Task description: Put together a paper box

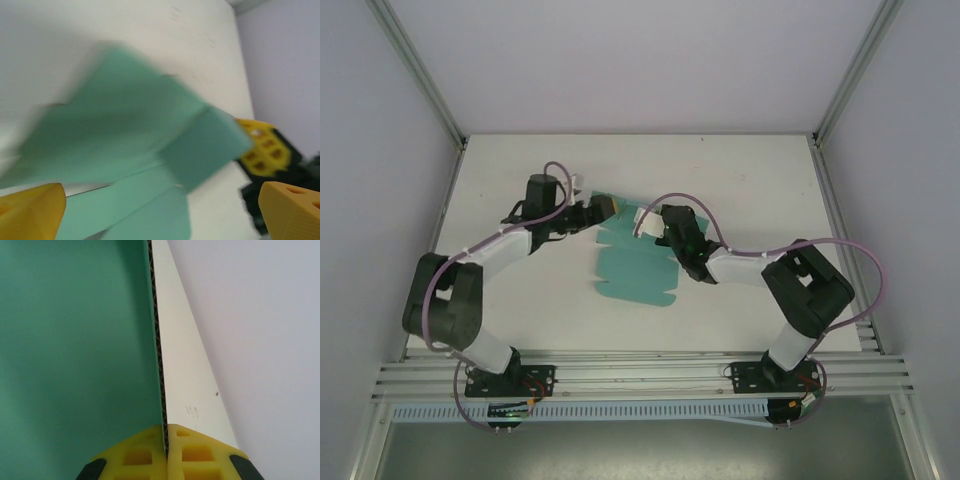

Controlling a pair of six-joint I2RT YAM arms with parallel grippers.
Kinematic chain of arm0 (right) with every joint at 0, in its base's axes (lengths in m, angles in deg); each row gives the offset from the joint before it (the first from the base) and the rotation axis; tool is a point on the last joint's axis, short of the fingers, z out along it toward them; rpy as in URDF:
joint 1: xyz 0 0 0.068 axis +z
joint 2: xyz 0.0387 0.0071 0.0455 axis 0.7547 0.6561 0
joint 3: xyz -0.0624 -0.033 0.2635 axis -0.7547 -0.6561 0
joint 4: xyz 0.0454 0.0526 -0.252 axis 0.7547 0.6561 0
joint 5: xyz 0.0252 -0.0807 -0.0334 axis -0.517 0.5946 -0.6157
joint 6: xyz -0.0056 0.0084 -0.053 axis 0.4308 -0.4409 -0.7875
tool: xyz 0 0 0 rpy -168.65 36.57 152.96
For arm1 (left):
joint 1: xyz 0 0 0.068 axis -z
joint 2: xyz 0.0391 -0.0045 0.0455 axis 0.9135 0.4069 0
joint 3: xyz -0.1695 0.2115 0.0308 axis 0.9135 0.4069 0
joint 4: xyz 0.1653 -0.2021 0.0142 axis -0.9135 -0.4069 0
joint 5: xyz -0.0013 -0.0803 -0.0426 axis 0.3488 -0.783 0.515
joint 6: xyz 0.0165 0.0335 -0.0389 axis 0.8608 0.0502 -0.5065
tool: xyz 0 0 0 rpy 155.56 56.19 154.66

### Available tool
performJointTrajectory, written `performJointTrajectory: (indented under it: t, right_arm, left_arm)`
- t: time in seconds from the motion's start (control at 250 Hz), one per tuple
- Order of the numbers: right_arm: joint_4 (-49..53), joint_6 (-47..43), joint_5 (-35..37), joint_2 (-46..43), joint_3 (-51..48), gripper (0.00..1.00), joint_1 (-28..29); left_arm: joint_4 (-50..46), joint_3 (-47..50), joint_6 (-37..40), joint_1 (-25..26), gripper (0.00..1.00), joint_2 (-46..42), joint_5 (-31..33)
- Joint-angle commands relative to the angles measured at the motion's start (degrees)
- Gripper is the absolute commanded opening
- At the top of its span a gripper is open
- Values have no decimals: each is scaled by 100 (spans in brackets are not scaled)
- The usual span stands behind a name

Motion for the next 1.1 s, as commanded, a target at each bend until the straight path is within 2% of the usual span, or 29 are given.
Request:
performJointTrajectory:
  t: [0.0, 0.096, 0.224, 0.376, 0.64, 0.843, 0.995, 1.095]
  right_arm:
    - [-137, 295, -248, -373, -19, 0, -99]
    - [-81, 398, -340, -521, -31, 0, -164]
    - [-66, 571, -494, -614, -56, 0, -203]
    - [-143, 647, -560, -623, -100, 0, -197]
    - [-201, 779, -570, -565, -76, 0, -201]
    - [-207, 853, -637, -492, -35, 0, -207]
    - [-214, 949, -729, -481, 25, 0, -207]
    - [-218, 1035, -798, -474, 74, 0, -198]
  left_arm:
    - [-672, 389, 168, -313, 99, -398, 894]
    - [-787, 757, 63, -487, 98, -714, 1462]
    - [-809, 863, 131, -516, 99, -794, 1582]
    - [-611, 798, -48, -521, 99, -414, 1797]
    - [979, 839, 153, -518, 98, 186, -30]
    - [1873, 1141, 120, -516, 96, 244, -837]
    - [2030, 1134, 126, -507, 92, 426, -1058]
    - [2564, 1207, 51, -489, 91, 581, -1453]
